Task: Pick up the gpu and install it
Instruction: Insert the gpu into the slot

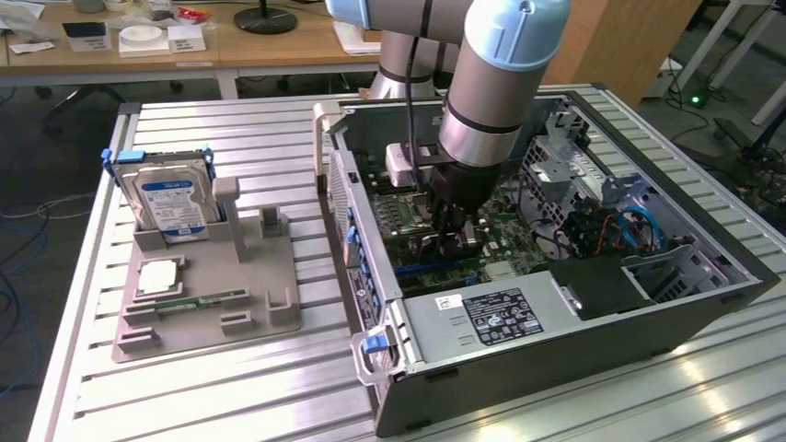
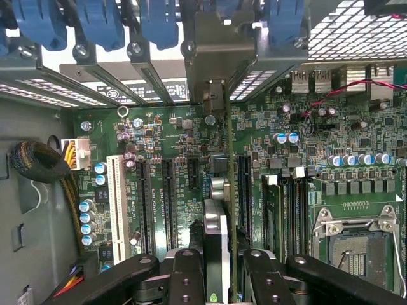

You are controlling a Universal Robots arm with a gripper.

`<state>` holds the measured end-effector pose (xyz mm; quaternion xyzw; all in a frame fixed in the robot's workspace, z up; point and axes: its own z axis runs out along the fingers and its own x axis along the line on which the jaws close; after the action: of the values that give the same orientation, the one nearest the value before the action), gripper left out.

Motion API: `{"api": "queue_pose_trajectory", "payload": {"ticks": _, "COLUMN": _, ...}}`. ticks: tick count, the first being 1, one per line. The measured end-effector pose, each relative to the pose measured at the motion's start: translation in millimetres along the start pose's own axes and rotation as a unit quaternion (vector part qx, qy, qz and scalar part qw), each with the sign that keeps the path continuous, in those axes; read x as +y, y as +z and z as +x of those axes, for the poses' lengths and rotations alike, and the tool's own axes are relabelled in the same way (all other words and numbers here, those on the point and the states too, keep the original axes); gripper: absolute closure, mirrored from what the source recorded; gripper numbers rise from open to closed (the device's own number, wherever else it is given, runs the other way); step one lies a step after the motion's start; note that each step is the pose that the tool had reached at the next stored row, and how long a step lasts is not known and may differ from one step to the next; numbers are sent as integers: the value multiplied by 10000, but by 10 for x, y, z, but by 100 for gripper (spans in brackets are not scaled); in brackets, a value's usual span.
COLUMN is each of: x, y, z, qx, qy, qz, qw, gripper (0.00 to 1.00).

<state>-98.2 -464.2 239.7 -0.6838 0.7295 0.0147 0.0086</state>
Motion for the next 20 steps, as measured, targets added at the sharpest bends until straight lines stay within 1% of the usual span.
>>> {"api": "queue_pose_trajectory", "payload": {"ticks": 20, "x": -4, "y": 4, "z": -17, "qx": 0, "qy": -35, "qz": -1, "qw": 10000, "gripper": 71}}
